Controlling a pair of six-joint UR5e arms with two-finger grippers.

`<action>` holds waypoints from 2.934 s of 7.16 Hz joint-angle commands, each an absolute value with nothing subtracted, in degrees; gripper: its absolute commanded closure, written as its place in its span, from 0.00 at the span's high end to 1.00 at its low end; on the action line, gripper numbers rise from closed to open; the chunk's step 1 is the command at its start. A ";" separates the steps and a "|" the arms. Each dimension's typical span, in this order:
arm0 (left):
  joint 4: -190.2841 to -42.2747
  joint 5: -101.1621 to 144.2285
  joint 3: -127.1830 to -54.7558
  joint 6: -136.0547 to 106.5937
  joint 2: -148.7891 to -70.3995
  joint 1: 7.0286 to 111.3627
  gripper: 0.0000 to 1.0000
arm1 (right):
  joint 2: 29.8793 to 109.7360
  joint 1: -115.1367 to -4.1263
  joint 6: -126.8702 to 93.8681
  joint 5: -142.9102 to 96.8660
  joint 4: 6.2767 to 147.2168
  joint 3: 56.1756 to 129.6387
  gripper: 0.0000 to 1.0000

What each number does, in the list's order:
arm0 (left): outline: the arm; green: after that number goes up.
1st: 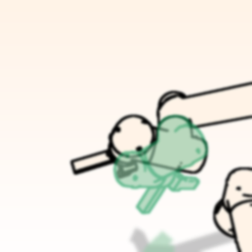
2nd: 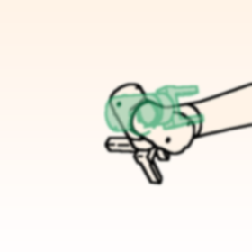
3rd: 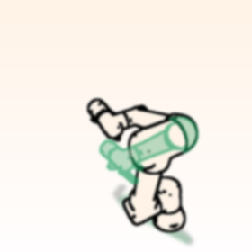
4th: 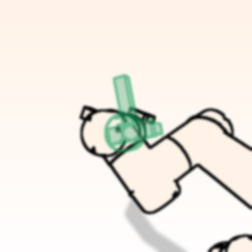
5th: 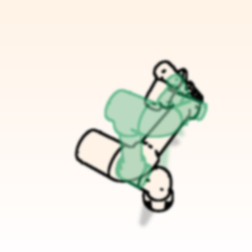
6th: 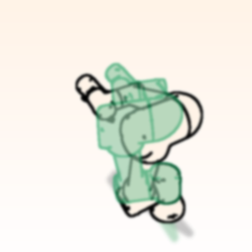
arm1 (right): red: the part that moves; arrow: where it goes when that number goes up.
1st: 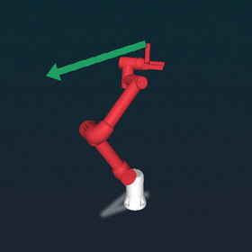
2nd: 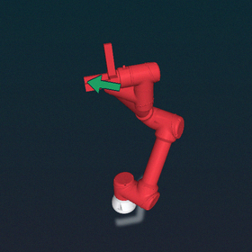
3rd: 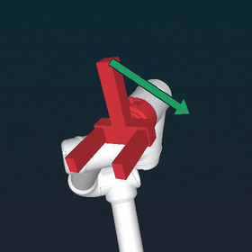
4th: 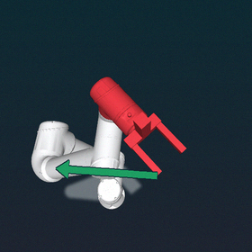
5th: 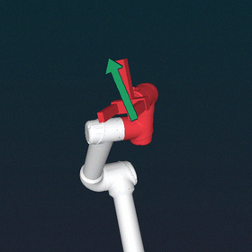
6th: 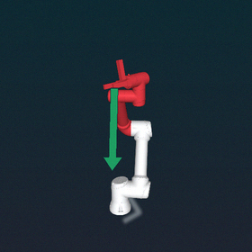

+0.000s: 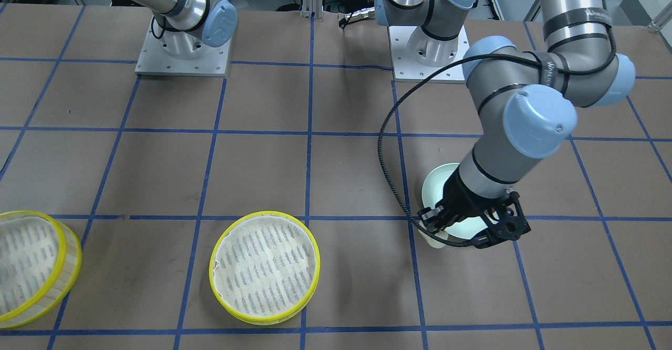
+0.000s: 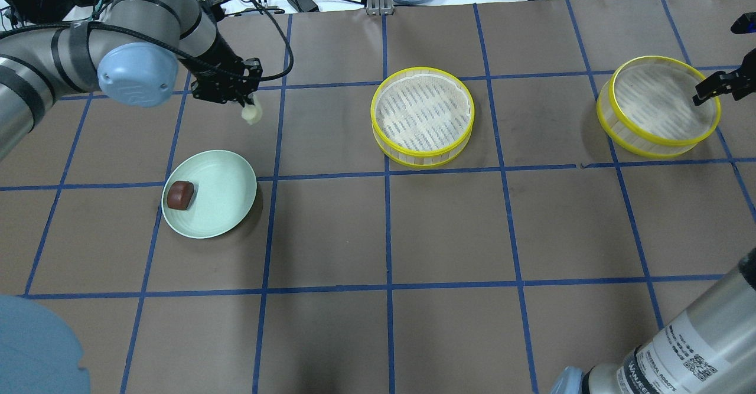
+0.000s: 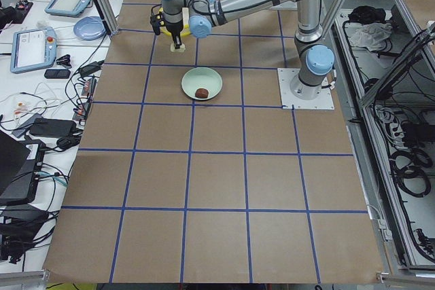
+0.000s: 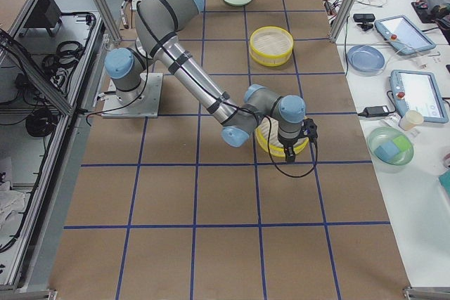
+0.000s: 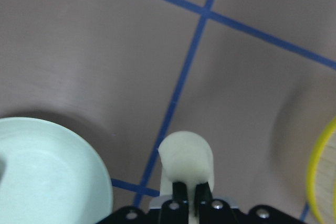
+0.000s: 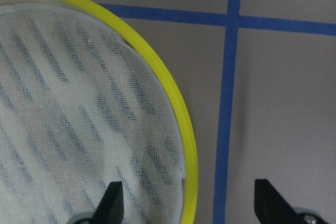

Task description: Stack buns with steamer

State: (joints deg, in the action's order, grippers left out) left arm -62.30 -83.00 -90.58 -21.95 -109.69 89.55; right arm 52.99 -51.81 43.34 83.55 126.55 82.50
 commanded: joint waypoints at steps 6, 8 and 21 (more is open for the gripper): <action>-38.68 -69.69 -89.30 -38.41 -121.80 102.91 0.00 | 52.03 -51.33 46.75 82.71 125.77 81.91 0.10; -39.11 -69.70 -89.99 -38.50 -124.09 103.53 0.00 | 52.73 -51.33 47.20 82.79 125.68 81.91 0.00; -56.73 -80.41 -86.84 -23.89 -117.10 97.16 1.00 | 70.13 -74.76 12.19 87.27 112.06 84.72 0.00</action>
State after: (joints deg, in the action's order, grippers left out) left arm -51.26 -77.73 -87.59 -30.81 -119.56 100.50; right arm 69.65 -70.10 19.15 86.40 112.03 84.39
